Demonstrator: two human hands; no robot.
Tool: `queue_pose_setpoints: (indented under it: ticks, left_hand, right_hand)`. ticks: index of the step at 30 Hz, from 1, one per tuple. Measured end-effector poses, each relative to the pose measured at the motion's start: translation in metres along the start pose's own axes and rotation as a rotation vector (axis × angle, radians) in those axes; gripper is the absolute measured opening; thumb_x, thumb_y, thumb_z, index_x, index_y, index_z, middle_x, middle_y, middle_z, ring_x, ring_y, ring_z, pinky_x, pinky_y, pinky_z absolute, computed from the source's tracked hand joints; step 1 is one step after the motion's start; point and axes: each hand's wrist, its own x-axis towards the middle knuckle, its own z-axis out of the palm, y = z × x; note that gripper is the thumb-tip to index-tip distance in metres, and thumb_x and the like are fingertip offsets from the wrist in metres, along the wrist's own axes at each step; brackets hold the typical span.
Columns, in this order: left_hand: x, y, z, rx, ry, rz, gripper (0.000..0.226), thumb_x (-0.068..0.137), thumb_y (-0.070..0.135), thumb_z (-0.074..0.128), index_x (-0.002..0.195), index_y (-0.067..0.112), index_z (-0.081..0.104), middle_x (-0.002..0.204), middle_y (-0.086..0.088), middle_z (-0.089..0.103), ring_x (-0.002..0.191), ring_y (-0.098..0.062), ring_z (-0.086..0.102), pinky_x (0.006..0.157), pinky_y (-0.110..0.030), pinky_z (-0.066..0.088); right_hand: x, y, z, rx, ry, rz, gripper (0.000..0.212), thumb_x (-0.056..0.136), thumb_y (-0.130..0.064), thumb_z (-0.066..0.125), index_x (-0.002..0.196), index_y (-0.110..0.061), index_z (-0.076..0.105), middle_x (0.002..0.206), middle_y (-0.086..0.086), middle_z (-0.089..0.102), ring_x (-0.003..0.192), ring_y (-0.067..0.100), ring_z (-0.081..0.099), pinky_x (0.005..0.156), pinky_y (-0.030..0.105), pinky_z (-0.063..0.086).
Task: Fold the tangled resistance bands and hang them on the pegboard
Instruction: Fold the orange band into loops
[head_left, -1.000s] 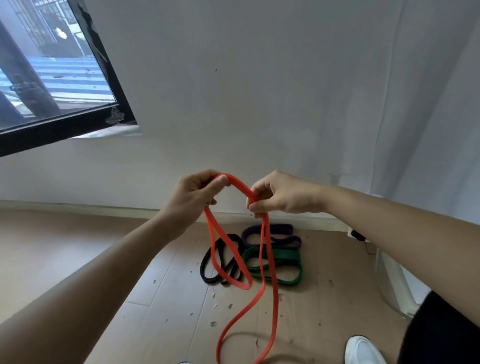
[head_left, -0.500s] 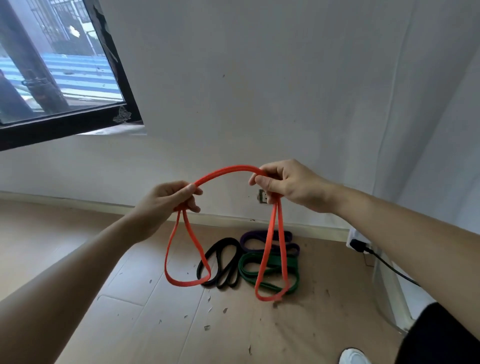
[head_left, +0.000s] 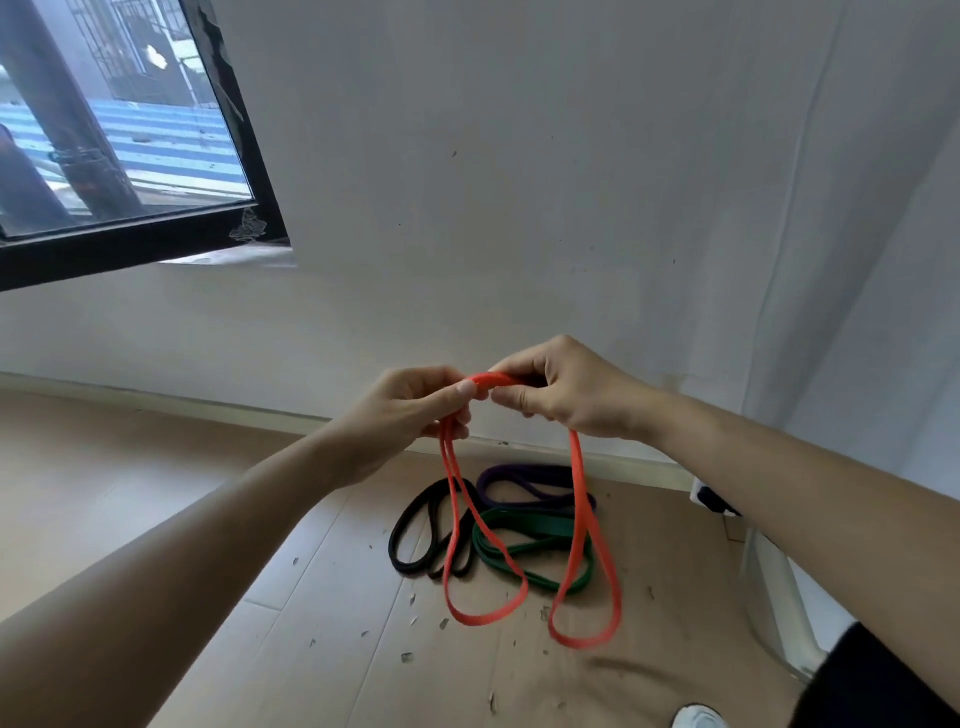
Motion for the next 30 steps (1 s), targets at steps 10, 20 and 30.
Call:
queue_pose_setpoints:
  ticks: [10, 20, 30]
  left_hand:
    - [0.002, 0.004, -0.009, -0.045, 0.134, 0.081, 0.029, 0.091, 0.033, 0.056, 0.098, 0.006, 0.066, 0.078, -0.003, 0.061, 0.074, -0.019, 0.059, 0.077, -0.03, 0.053]
    - [-0.005, -0.009, -0.028, 0.048, 0.014, -0.053, 0.066, 0.072, 0.059, 0.076, 0.111, 0.006, 0.071, 0.074, 0.0, 0.059, 0.071, -0.015, 0.056, 0.075, -0.03, 0.052]
    - [0.0, 0.003, -0.003, 0.29, 0.05, 0.029, 0.04, 0.083, 0.052, 0.058, 0.087, 0.014, 0.07, 0.062, 0.005, 0.05, 0.059, -0.012, 0.045, 0.064, -0.032, 0.041]
  right_hand:
    - [-0.007, 0.022, -0.011, 0.138, -0.203, 0.174, 0.012, 0.088, -0.014, 0.076, 0.095, -0.007, 0.069, 0.089, 0.008, 0.072, 0.088, 0.024, 0.074, 0.089, 0.037, 0.06]
    - [-0.005, 0.025, -0.008, 0.079, -0.142, 0.159, 0.019, 0.092, -0.018, 0.072, 0.107, -0.007, 0.076, 0.082, 0.001, 0.076, 0.077, 0.01, 0.071, 0.072, 0.022, 0.055]
    - [-0.002, 0.017, -0.002, -0.058, -0.141, 0.126, 0.005, 0.09, -0.016, 0.075, 0.095, -0.016, 0.077, 0.08, -0.005, 0.069, 0.072, 0.001, 0.064, 0.069, 0.017, 0.051]
